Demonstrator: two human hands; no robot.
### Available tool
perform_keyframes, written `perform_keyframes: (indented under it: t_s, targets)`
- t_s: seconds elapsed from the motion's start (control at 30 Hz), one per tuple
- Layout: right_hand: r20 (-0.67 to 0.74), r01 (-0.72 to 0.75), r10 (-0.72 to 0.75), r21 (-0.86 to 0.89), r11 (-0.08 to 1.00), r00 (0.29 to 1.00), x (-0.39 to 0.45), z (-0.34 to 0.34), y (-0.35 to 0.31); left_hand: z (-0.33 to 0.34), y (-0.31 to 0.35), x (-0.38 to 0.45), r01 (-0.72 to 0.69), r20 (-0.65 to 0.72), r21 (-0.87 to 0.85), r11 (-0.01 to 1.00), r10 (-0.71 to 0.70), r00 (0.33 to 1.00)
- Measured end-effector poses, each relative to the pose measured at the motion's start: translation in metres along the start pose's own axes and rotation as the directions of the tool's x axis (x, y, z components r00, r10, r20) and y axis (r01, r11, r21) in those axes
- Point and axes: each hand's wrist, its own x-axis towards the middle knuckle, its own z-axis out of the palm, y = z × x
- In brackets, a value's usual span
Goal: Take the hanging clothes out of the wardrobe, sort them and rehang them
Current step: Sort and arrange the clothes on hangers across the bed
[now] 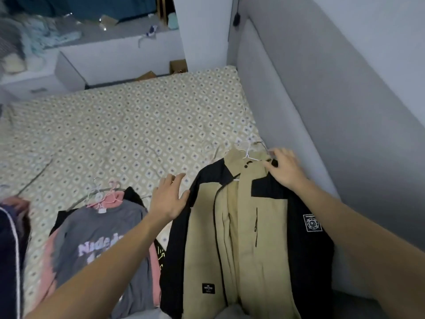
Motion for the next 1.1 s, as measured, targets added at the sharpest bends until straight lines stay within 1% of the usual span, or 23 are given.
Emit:
perform_keyframes:
  t_s: [0.07, 0.17, 0.3, 0.47, 0.53, 0.63, 0.7, 0.8, 0.87, 0.97, 1.1]
  targets:
    - [0.050, 0.081, -0.083, 0.037, 0.996, 0.995, 0.000, 0.024, -0.031, -0.004, -0.028, -0.016, 0.064, 0.008, 0.017, 0.998, -0.064, 0.998]
    - [0.112, 0.175, -0.177, 0.026, 0.984, 0.978, -0.003, 0.057, -0.084, -0.017, -0.072, -0.036, 0.127, -0.002, 0.022, 0.992, -0.127, 0.992]
    - [0.170, 0.274, -0.280, 0.061, 0.960, 0.945, -0.008, 0.098, -0.160, -0.033, -0.140, -0.061, 0.204, -0.010, -0.028, 0.979, -0.204, 0.979]
    - [0.253, 0.349, -0.349, 0.046, 0.936, 0.902, -0.027, 0.176, -0.257, -0.039, -0.241, -0.098, 0.313, -0.051, -0.058, 0.948, -0.316, 0.947]
    - [0.280, 0.364, -0.361, 0.041, 0.930, 0.890, -0.039, 0.219, -0.297, -0.037, -0.294, -0.113, 0.349, -0.036, -0.069, 0.935, -0.351, 0.936]
    - [0.360, 0.319, -0.328, 0.086, 0.944, 0.873, -0.048, 0.294, -0.352, -0.026, -0.385, -0.127, 0.395, -0.002, -0.091, 0.914, -0.397, 0.918]
    - [0.411, 0.257, -0.274, 0.096, 0.962, 0.870, -0.042, 0.345, -0.387, -0.019, -0.448, -0.126, 0.406, 0.028, -0.105, 0.908, -0.406, 0.914]
    - [0.464, 0.163, -0.201, 0.121, 0.979, 0.863, -0.021, 0.422, -0.429, -0.002, -0.544, -0.110, 0.382, 0.076, -0.020, 0.924, -0.380, 0.922]
    - [0.477, 0.132, -0.168, 0.108, 0.985, 0.863, -0.003, 0.469, -0.442, 0.012, -0.596, -0.088, 0.364, 0.090, 0.012, 0.931, -0.363, 0.927]
    - [0.498, 0.150, -0.144, 0.027, 0.988, 0.855, 0.025, 0.532, -0.441, 0.036, -0.647, -0.054, 0.363, 0.141, -0.025, 0.931, -0.356, 0.924]
    - [0.506, 0.144, -0.066, -0.116, 0.983, 0.860, 0.058, 0.585, -0.432, 0.070, -0.682, -0.005, 0.388, 0.193, -0.118, 0.914, -0.362, 0.912]
